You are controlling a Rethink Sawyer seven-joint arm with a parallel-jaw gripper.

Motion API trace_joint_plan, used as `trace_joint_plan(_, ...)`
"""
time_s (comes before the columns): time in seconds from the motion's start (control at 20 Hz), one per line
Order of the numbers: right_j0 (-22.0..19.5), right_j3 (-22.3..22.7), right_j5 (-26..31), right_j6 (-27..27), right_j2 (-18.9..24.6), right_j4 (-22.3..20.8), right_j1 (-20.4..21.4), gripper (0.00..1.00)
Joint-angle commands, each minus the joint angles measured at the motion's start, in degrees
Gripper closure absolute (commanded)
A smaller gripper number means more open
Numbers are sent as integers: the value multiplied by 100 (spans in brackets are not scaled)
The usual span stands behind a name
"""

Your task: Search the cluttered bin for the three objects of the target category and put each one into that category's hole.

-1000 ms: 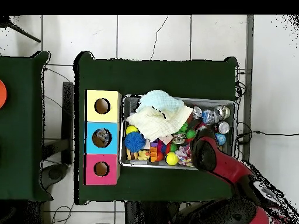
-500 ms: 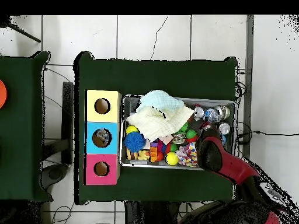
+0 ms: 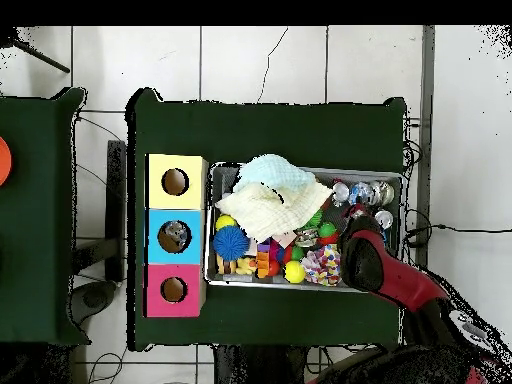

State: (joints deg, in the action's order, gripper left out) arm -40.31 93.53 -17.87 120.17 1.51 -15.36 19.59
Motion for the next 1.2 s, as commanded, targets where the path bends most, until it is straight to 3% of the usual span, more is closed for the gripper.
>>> trace_joint_plan(0.05, -262, -467, 176, 448, 856, -533, -133, 100)
trace_joint_plan(0.3, -39, -468, 153, 443, 592, -443, -60, 100)
trace_joint_plan(0.4, 196, -261, 100, 632, 318, -99, 107, 100)
trace_joint_plan(0.65, 379, 533, 1215, 675, 619, 49, 1423, 100)
trace_joint_plan(0.8, 172, 825, 1929, 576, 1142, 117, 1937, 100)
trace_joint_plan(0.9, 270, 835, 2412, 376, 1138, 194, 2182, 100)
trace_joint_plan(1.05, 765, 606, 3242, 213, 633, 355, 2461, 100)
trace_joint_plan(1.2, 1043, 368, 4129, 59, 407, 381, 2676, 100)
